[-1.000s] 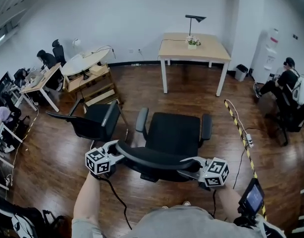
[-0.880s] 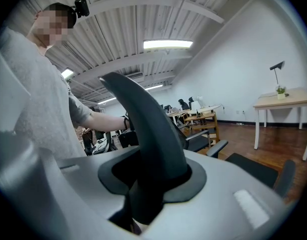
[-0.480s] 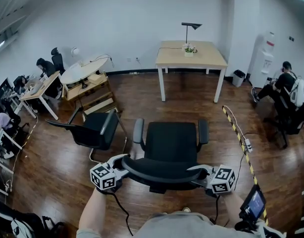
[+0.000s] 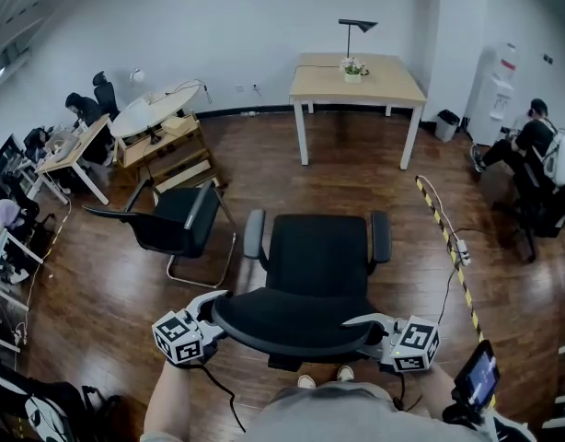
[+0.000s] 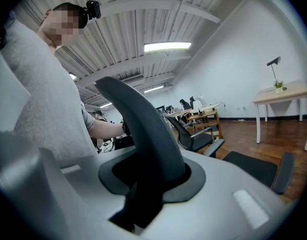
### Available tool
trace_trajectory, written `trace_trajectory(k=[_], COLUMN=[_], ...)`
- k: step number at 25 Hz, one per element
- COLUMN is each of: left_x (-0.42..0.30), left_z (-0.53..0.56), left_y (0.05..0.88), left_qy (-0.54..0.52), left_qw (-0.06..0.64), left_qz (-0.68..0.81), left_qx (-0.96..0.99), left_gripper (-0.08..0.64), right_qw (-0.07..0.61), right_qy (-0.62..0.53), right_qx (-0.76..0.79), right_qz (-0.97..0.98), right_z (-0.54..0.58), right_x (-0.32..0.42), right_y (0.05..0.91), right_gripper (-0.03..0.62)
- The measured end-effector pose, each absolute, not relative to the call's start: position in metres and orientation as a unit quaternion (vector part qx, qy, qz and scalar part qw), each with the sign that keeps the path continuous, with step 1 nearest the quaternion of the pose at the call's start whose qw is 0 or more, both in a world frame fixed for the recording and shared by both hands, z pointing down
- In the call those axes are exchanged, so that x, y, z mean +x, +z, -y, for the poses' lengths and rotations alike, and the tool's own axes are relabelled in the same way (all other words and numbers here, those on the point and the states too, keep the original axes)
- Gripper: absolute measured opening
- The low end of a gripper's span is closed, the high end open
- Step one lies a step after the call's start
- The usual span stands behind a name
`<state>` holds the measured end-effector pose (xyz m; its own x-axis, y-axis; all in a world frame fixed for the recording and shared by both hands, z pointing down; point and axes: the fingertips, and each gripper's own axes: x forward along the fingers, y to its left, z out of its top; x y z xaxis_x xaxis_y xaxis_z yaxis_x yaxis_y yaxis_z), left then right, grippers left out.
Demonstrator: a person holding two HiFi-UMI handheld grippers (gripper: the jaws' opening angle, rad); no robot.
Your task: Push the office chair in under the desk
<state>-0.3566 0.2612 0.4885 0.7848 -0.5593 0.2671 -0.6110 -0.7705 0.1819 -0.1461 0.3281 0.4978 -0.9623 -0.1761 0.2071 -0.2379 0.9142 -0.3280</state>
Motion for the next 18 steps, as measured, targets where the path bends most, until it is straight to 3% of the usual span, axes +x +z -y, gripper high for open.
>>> trace_trajectory(k=[18], left_x=[-0.382], left_z=[-0.277], left_y=[0.492], left_qy=[0.115], left_qw=[0.147], left_qz=[0.279], left_qx=[0.942], left_gripper=[0.267], right_qw=[0.070], right_qy=[0.183], right_qx=[0.099], right_qz=[0.976], right_z=[-0.364], right_x=[-0.178], right_y=[0.496], right_gripper=[0.106])
